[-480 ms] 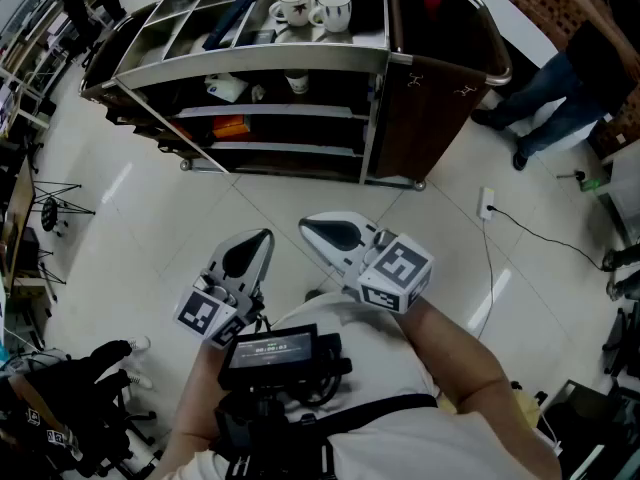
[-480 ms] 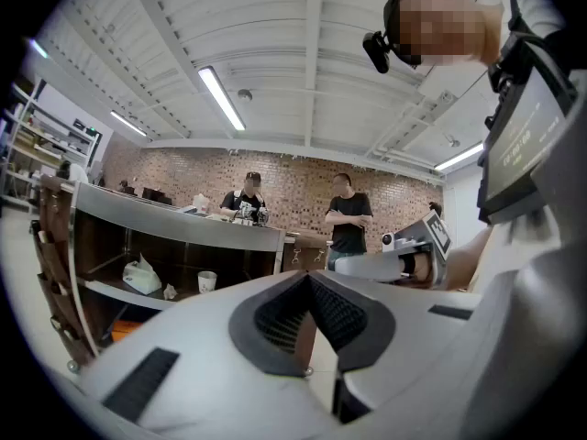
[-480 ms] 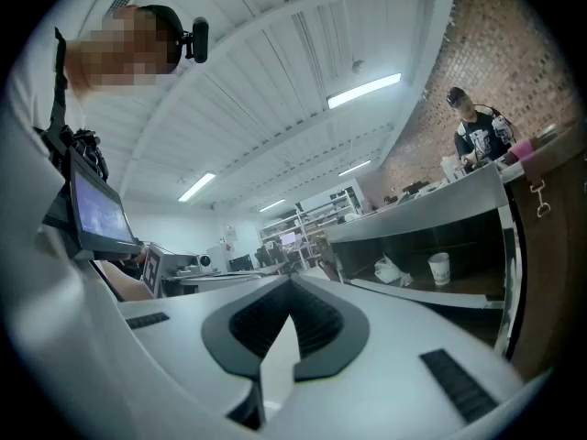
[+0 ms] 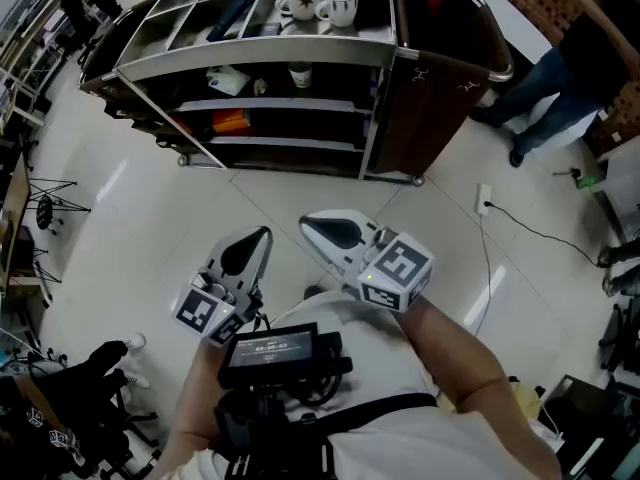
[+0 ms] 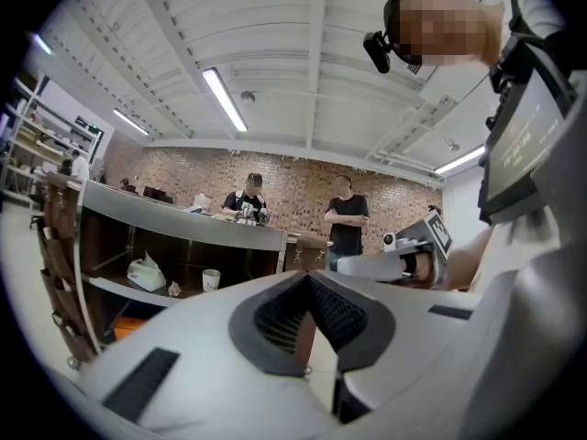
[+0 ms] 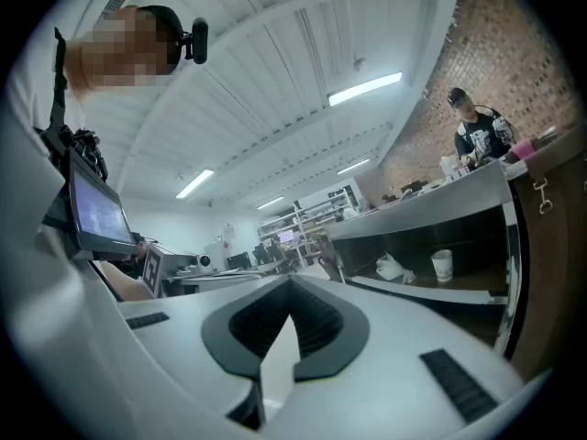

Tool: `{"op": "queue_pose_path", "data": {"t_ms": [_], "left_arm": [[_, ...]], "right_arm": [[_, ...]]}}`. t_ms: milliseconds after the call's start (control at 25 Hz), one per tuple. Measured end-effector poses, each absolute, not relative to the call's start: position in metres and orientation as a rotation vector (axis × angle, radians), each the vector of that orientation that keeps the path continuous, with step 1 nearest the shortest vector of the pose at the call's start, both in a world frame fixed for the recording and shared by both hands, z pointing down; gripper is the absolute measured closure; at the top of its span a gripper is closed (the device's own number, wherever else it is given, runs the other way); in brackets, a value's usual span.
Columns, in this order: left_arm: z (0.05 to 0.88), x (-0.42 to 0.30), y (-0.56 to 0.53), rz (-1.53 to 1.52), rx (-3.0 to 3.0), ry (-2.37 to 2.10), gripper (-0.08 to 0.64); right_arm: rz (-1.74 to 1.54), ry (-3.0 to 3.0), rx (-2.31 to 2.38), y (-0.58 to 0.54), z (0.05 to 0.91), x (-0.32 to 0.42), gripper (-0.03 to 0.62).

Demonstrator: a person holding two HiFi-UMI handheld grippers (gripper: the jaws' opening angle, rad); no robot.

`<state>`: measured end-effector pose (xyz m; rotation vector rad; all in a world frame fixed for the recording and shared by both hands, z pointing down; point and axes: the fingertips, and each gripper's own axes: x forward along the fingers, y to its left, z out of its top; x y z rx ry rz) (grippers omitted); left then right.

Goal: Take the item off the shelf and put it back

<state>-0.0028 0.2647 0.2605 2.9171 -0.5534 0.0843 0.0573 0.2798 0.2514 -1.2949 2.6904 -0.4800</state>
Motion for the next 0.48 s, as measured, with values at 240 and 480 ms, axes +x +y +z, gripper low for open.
{"op": "queue_pose_path", "data": {"t_ms": [240,480], "left_arm": [[0.264,-0.025,0.266,0.068,2.896,-0.539,0.560],[0.267,-0.054,0.265,0.081,2.862,-0.535,0.560]], "right_arm": [[-0.479,2.709,-1.327,0.280,0.253,0.036,0.588],[-0.455,2.717,-1.400,0.276,0.254,0.025,0.588]]}}
